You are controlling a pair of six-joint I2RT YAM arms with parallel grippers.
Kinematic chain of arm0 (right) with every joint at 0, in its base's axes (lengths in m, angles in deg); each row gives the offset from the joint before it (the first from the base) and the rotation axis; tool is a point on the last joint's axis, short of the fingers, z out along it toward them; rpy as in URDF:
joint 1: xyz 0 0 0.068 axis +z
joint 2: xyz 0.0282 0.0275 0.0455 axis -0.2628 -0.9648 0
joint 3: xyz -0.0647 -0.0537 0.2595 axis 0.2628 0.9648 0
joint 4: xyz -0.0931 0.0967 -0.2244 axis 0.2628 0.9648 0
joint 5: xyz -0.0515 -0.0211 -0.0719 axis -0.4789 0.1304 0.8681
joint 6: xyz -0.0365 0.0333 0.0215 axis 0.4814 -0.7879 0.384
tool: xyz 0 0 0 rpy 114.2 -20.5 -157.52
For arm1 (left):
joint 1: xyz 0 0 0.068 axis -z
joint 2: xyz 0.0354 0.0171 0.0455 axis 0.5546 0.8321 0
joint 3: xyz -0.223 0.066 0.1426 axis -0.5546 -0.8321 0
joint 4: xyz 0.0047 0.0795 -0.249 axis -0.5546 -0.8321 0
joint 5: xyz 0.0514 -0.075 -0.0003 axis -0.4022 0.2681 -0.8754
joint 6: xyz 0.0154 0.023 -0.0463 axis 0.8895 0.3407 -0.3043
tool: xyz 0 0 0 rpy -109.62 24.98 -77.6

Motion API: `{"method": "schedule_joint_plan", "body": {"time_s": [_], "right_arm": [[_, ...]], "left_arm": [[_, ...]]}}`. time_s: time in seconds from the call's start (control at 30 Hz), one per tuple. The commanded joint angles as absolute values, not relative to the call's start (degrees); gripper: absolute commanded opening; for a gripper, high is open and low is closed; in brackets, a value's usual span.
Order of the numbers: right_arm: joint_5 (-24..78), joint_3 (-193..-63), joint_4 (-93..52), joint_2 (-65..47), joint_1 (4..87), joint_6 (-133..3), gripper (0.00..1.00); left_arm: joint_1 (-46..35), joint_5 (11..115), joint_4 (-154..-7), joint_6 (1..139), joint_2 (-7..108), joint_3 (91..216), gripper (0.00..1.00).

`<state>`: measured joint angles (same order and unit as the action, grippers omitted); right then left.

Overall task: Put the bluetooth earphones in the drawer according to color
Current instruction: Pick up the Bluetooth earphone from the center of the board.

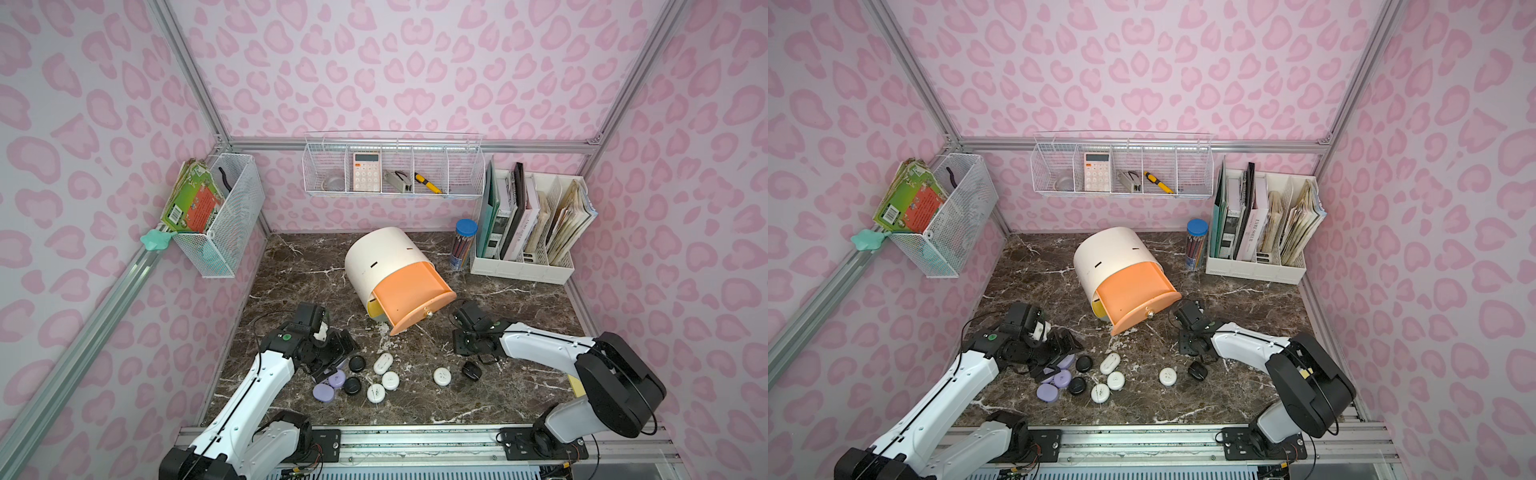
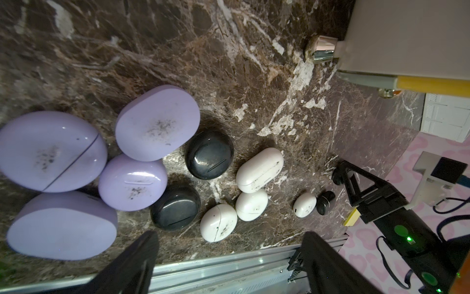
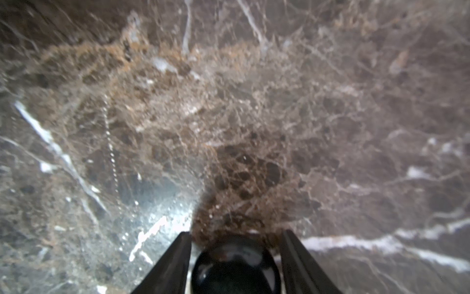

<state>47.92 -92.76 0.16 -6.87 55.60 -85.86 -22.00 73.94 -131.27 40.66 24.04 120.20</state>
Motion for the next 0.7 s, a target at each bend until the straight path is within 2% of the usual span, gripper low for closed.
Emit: {"method": "schedule_joint_plan", "body": {"time_s": [0.0,0.13,0.4,0.43,0.53,0.67], "right_arm": [[49.98,-93.13,7.17,-6.65,57.00,-87.43,0.60],[50.15,-92.45,7.53,-6.44,57.86,-87.94,0.58],[48.90,-92.35,4.98,-6.33,57.83,-87.67,0.41],[48.98,-92.53,4.78,-6.44,57.85,-87.73,0.42],[49.29,-93.46,5.19,-7.91,57.50,-87.82,0.55],[50.04,-94.21,5.35,-9.74,57.42,-87.39,0.56]], "left_arm": [[-22.00,73.22,-131.08,41.39,24.10,120.50,0.93],[-22.00,73.17,-131.10,41.48,24.28,120.48,0.93],[-22.00,73.04,-131.37,41.55,23.88,120.43,0.93],[-22.00,72.96,-131.45,41.55,23.86,120.45,0.93],[-22.00,73.01,-131.66,41.63,23.76,120.53,0.93],[-21.97,72.91,-131.81,41.76,23.58,120.58,0.93]]}}
